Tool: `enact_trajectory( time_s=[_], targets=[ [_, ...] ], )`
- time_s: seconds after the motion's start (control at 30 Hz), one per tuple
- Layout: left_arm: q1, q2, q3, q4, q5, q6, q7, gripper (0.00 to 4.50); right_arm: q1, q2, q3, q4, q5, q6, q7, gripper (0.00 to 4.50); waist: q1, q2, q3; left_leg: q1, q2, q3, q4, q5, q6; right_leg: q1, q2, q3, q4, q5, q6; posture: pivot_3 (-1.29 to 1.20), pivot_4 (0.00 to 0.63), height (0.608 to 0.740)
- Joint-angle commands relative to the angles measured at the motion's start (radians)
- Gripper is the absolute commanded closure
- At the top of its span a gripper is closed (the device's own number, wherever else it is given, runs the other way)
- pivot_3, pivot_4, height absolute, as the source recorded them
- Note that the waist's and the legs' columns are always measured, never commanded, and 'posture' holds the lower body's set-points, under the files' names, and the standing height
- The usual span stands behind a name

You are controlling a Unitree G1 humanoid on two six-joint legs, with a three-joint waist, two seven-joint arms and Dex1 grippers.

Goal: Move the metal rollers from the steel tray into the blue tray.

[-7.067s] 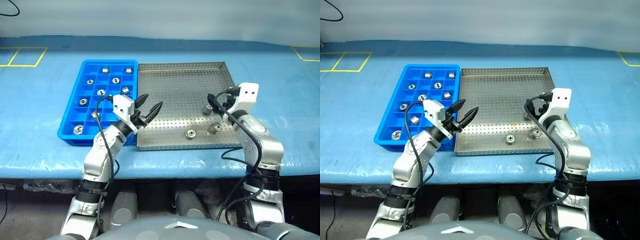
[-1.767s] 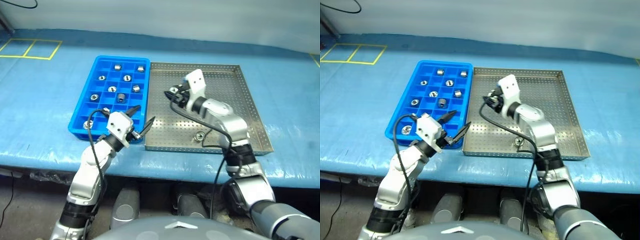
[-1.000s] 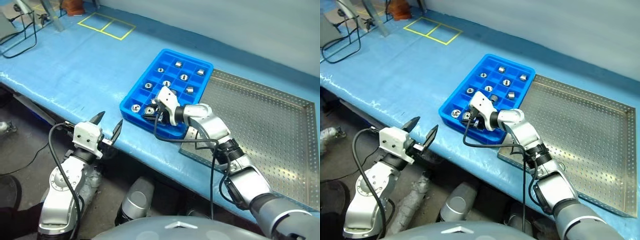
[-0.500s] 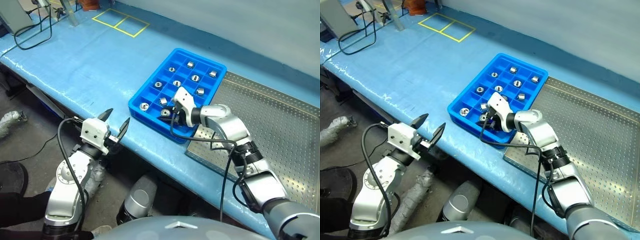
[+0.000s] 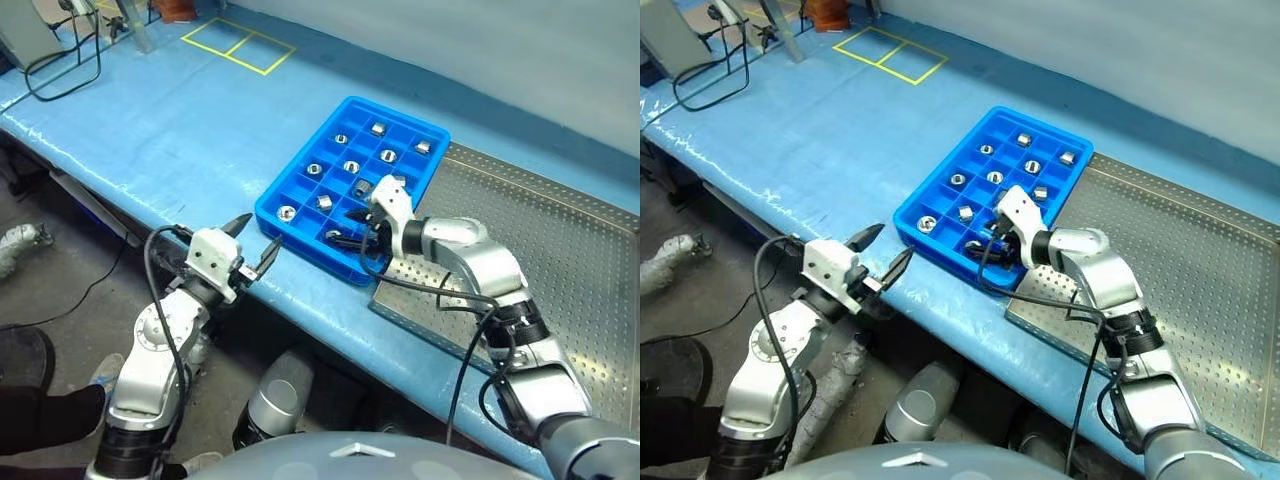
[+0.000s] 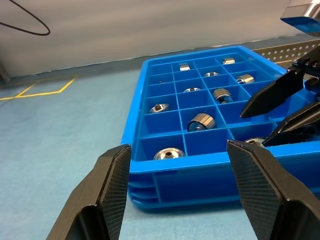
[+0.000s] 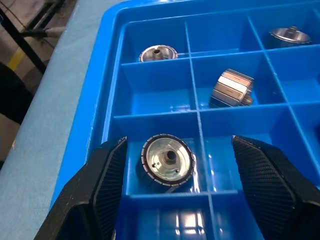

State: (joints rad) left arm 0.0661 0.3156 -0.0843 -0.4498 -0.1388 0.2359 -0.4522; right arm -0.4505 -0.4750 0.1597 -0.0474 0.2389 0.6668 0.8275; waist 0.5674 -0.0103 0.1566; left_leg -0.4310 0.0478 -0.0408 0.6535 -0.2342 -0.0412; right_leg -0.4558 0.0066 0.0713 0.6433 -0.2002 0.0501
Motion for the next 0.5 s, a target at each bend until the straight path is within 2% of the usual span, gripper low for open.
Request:
enact_trajectory(
  time_s=[0.03,0.17,0.5],
  targets=[
    [-0.060,-0.010,-0.048,0.039,-0.017,-0.023,-0.044,1.15,0.058,-0.069,-0.092,-0.095,0.033,0.067,-0.021,0.98,-0.017,0.001,0.000,0.000,0.000,0.000,0.001,0.000,0.000,0.001,0.000,0.000,0.000,-0.001,-0.002,0.33,0.150,0.740],
    [-0.112,-0.018,-0.082,0.091,-0.020,-0.040,-0.085,1.15,0.126,-0.132,-0.162,-0.160,0.064,0.130,-0.045,0.98,-0.062,0.001,-0.001,0.001,0.000,-0.001,0.006,-0.001,0.001,0.005,0.000,-0.001,0.000,-0.001,-0.002,0.26,0.150,0.740],
    [-0.167,-0.028,-0.106,0.155,-0.034,-0.066,-0.137,1.15,0.256,-0.215,-0.253,-0.244,0.111,0.246,-0.091,0.98,-0.251,0.001,-0.001,0.003,0.000,-0.005,0.009,-0.001,0.003,0.011,0.001,0.000,-0.001,0.001,0.000,0.20,0.150,0.740]
  ],
)
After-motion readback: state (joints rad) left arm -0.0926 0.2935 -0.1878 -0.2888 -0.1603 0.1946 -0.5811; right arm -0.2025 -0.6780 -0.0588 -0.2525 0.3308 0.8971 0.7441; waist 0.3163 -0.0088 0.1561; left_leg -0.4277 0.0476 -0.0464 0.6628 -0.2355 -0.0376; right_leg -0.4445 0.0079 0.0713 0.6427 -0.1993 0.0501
